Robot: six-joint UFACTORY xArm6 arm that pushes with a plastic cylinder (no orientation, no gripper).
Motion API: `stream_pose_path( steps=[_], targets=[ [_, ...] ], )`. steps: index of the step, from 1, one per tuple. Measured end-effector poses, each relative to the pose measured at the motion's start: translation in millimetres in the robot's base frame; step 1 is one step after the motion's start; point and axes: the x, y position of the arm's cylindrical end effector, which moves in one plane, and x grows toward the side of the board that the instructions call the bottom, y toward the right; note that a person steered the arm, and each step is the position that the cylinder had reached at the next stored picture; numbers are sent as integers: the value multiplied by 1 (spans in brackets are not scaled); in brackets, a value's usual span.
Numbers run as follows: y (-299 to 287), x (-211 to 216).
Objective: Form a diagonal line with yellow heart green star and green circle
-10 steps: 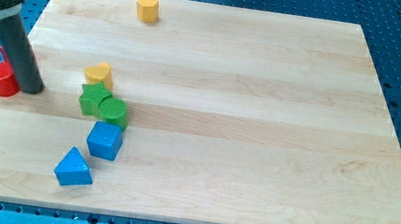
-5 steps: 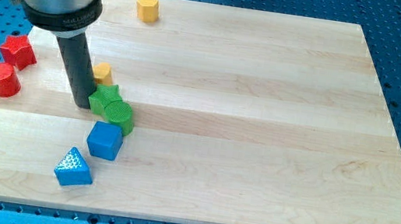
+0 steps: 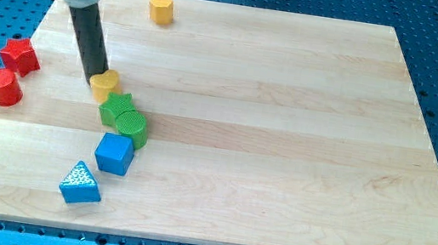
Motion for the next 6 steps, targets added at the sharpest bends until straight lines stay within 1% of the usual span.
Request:
stream_pose_path(
  steps=[1, 2, 3, 4, 5, 6],
  targets=[
    [0, 3],
    [-15, 5],
    [-67, 63],
    [-124, 102],
    [-127, 90],
    [-126, 60]
  ],
)
